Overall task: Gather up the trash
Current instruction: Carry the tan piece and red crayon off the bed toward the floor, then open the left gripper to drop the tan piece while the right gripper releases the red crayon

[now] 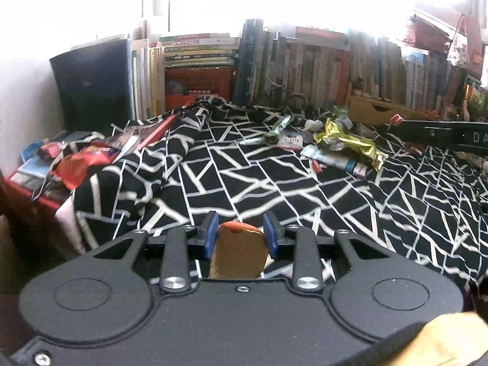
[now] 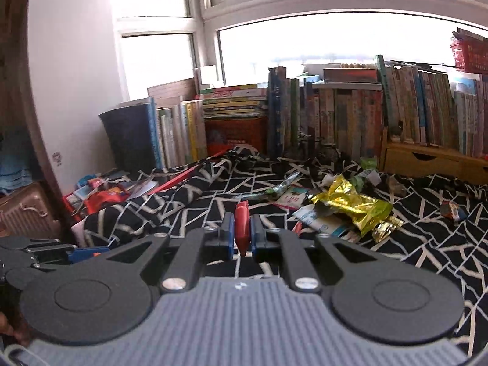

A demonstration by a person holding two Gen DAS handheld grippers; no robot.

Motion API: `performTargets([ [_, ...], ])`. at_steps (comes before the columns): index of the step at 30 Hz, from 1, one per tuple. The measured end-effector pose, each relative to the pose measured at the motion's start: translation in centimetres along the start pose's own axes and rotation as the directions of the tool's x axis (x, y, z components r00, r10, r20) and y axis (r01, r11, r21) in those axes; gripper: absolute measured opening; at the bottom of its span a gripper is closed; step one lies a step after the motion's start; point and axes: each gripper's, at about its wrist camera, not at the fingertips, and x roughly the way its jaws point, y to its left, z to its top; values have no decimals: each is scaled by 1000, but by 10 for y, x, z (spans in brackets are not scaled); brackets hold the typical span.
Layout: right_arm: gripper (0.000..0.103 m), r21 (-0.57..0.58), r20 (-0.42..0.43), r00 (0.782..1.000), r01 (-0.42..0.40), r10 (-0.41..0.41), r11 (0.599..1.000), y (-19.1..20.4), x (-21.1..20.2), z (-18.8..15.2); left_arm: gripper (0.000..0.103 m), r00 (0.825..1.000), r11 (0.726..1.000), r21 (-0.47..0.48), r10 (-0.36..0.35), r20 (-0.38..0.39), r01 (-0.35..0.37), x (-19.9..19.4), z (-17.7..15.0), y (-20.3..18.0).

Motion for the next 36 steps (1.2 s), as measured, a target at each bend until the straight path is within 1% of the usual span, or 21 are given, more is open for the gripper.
performTargets([
  [6,14,2,-22,999,-23,23,1000,23,-20,-17,30,1000,1000,-1,-1,-10,1,-29,-33,6],
  [11,14,-26,-65,996,-60,58,998,46,-28,-31,30,999,1000,-7,14,-52,-14,-43,-59,14],
  [14,14,-47,-97,991,-95,90,994,61,-31,-41,30,997,999,-32,25,-76,-27,-49,-74,22],
  [19,14,-69,-174,972,-174,160,982,84,-30,-62,30,991,997,-54,45,-128,-52,-50,-96,33],
  [22,14,-86,-219,955,-222,199,971,97,-29,-75,30,986,996,-65,57,-159,-68,-47,-109,39],
  [25,14,-75,-267,934,-265,237,961,106,-26,-86,30,979,994,-68,68,-190,-82,-41,-120,40],
  [27,14,-66,-287,925,-279,249,958,110,-25,-91,30,976,993,-78,73,-206,-91,-37,-127,40],
  [31,14,-64,-305,918,-285,253,956,114,-21,-96,30,970,991,-90,78,-230,-101,-27,-135,43],
  [36,14,-58,-325,912,-284,251,957,113,-16,-102,31,966,989,-92,92,-241,-117,-16,-134,45],
])
